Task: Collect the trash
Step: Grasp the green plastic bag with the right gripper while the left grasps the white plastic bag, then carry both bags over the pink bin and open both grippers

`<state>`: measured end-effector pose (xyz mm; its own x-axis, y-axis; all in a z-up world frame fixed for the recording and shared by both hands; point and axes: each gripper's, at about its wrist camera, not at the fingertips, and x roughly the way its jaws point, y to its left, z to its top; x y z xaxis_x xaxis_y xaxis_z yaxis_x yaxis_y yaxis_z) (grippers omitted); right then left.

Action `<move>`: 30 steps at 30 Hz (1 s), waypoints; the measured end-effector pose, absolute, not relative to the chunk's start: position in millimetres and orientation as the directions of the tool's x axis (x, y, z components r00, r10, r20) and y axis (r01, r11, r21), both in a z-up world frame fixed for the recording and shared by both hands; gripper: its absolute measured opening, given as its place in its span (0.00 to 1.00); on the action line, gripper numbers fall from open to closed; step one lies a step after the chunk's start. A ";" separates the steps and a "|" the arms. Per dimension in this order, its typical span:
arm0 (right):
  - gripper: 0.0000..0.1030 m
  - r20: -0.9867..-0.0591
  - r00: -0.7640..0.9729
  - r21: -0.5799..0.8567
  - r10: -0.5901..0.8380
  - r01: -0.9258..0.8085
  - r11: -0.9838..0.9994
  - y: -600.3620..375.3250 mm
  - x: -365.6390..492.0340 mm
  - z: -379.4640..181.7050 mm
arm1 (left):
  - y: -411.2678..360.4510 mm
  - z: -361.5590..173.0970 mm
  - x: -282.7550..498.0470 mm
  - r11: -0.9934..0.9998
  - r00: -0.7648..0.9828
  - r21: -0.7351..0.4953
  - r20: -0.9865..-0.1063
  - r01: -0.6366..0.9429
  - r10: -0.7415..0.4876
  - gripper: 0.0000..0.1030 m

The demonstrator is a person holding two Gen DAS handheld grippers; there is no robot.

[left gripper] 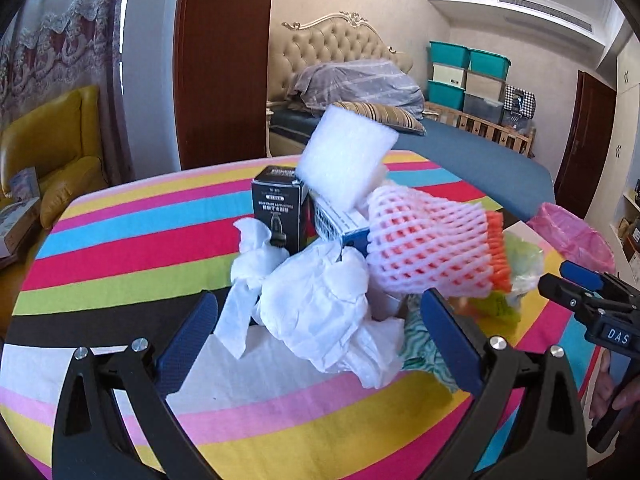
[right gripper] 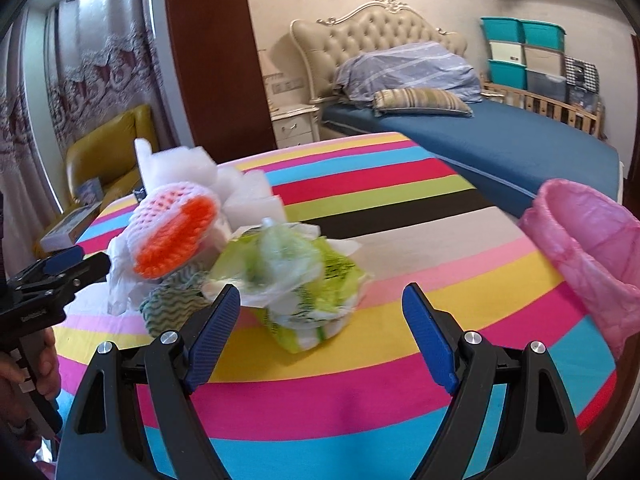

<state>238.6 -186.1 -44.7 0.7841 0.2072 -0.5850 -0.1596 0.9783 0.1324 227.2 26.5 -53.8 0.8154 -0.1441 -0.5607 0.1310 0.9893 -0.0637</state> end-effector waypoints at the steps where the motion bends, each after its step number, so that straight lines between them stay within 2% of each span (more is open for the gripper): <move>1: 0.76 -0.584 0.783 0.134 0.212 -0.165 0.977 -183.6 239.8 -44.0 | 26.5 -54.8 228.1 0.989 0.814 -0.063 -0.562 0.135 -0.147 0.95; 7: 0.76 -0.582 0.778 0.166 0.236 -0.171 0.971 -178.0 252.9 -39.6 | 30.3 -56.7 232.8 0.989 0.818 -0.055 -0.557 0.136 -0.143 0.95; 14: 0.76 -0.601 0.758 0.198 0.254 -0.166 0.966 -175.2 268.8 -43.0 | 31.8 -62.9 245.0 0.991 0.802 -0.044 -0.583 0.124 -0.126 0.89; 16: 0.71 -0.603 0.755 0.195 0.259 -0.176 0.965 -172.8 270.9 -44.7 | 31.1 -67.5 248.4 0.991 0.792 -0.038 -0.599 0.125 -0.122 0.85; 18: 0.65 -0.608 0.745 0.198 0.274 -0.192 0.961 -170.9 272.1 -48.1 | 31.0 -73.2 252.0 0.991 0.776 -0.042 -0.617 0.131 -0.128 0.79; 19: 0.56 -0.609 0.743 0.198 0.278 -0.196 0.960 -170.1 272.1 -49.2 | 30.7 -74.2 254.1 0.989 0.768 -0.049 -0.626 0.137 -0.137 0.76; 20: 0.51 -0.612 0.739 0.198 0.281 -0.200 0.960 -169.0 272.4 -50.5 | 30.7 -75.2 256.5 0.987 0.759 -0.063 -0.632 0.149 -0.155 0.68; 22: 0.34 -0.614 0.734 0.195 0.291 -0.217 0.957 -166.8 271.2 -51.9 | 29.0 -76.2 258.1 0.982 0.748 -0.074 -0.638 0.176 -0.182 0.56; 24: 0.29 -0.605 0.742 0.177 0.288 -0.227 0.958 -164.4 267.5 -51.4 | 26.5 -75.3 257.3 0.980 0.751 -0.066 -0.634 0.187 -0.185 0.44; 26: 0.26 -0.593 0.753 0.160 0.286 -0.237 0.958 -162.2 263.3 -49.2 | 24.9 -73.6 254.7 0.977 0.759 -0.062 -0.621 0.202 -0.196 0.36; 30: 0.23 -0.567 0.774 0.135 0.281 -0.249 0.959 -159.6 254.3 -45.0 | 21.2 -70.1 248.7 0.977 0.776 -0.049 -0.599 0.210 -0.197 0.27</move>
<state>254.3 -159.6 -45.0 0.7740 0.2813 -0.5673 -0.2492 0.9589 0.1354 248.7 21.2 -70.1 0.7763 -0.1969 -0.5989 0.2096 0.9765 -0.0493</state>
